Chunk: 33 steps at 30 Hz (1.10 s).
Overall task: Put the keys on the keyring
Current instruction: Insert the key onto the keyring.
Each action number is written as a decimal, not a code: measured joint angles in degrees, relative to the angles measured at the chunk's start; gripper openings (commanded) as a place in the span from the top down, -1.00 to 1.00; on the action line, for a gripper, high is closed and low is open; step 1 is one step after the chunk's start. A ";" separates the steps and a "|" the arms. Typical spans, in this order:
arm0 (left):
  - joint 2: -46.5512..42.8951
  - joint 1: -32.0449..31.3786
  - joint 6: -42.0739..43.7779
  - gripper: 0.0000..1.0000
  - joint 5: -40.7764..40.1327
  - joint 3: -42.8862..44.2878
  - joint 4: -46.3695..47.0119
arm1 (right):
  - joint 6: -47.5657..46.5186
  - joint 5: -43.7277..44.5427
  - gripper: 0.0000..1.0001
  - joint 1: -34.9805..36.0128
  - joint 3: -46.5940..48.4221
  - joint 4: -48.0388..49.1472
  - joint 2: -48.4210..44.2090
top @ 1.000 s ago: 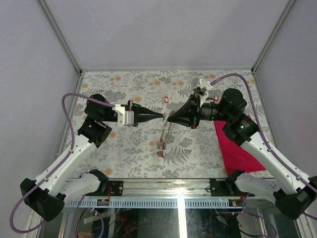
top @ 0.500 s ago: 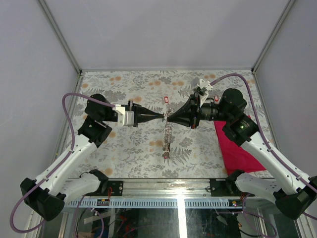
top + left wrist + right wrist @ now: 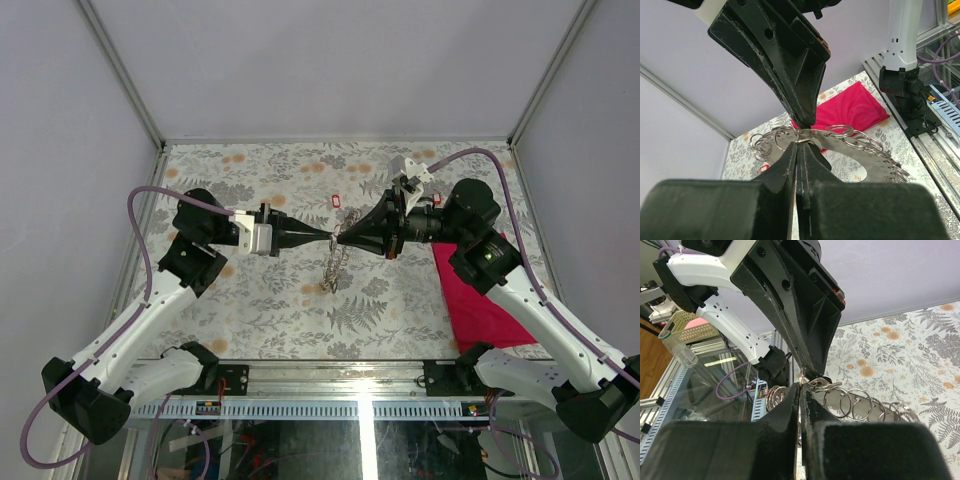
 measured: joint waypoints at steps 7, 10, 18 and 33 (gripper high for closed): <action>0.00 0.02 0.13 1.00 0.00 0.00 -0.04 | -0.02 1.18 1.00 0.02 -0.02 -0.09 0.00; 0.00 0.00 0.15 1.00 0.00 0.00 -0.02 | -0.04 1.27 1.00 0.02 -0.02 -0.13 0.00; 0.00 0.02 0.15 1.00 0.00 0.00 -0.02 | -0.31 1.36 1.00 0.07 -0.02 -1.33 -0.02; 0.00 0.02 0.17 1.00 0.22 0.00 0.24 | -1.29 2.71 1.00 0.07 -0.42 -3.02 -0.37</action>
